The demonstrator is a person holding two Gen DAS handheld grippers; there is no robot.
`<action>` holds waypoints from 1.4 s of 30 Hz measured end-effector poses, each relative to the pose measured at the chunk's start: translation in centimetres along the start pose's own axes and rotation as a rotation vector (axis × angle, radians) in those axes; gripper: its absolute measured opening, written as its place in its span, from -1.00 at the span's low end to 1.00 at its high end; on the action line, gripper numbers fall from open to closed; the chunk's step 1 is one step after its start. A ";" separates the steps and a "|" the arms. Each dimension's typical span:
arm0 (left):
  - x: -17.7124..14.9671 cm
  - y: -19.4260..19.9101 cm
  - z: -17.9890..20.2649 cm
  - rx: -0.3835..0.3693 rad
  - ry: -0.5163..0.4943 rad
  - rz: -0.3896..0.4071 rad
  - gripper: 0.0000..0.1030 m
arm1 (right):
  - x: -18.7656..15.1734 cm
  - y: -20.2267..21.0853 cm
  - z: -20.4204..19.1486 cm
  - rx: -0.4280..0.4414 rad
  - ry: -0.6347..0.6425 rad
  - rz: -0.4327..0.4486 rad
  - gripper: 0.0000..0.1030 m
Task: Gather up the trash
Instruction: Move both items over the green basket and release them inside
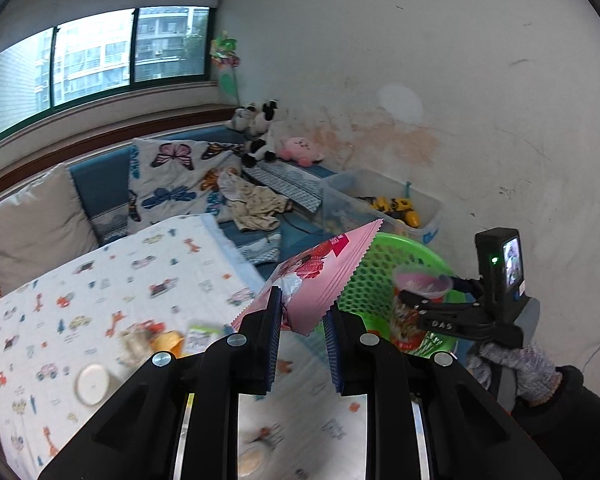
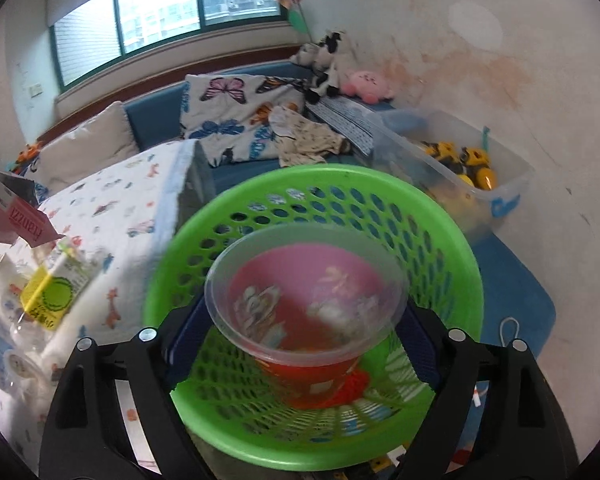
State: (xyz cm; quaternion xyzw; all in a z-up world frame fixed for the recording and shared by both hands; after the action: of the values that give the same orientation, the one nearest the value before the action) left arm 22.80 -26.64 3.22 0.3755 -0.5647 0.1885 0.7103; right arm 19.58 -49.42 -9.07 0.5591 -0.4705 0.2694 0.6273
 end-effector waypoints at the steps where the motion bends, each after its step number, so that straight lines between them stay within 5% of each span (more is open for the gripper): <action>1: 0.0 -0.3 0.3 -0.007 0.000 -0.003 -0.61 | -0.2 -0.1 0.3 0.002 -0.008 -0.007 0.70; 35: -4.4 -12.1 9.6 -0.169 0.043 -0.211 -0.60 | -1.0 6.6 4.0 0.019 -0.066 0.077 0.84; 42: -5.2 -12.1 9.6 -0.160 0.048 -0.216 -0.09 | -1.2 7.2 3.9 0.024 -0.083 0.082 0.84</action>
State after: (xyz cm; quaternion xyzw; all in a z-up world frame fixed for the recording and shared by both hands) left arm 23.32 -40.83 -4.80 0.3717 -0.5169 0.0741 0.7675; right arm 11.74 -51.27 -7.16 0.5577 -0.5154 0.2771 0.5888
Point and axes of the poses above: each gripper's, at about its wrist camera, not at the fingertips, and y roughly against the way its jaws point, z to its right, x to its top, the point moved 7 cm from there along -y, roughly the way its jaws point, and after that the axes turned 15 degrees about z, right-handed, at the moved point
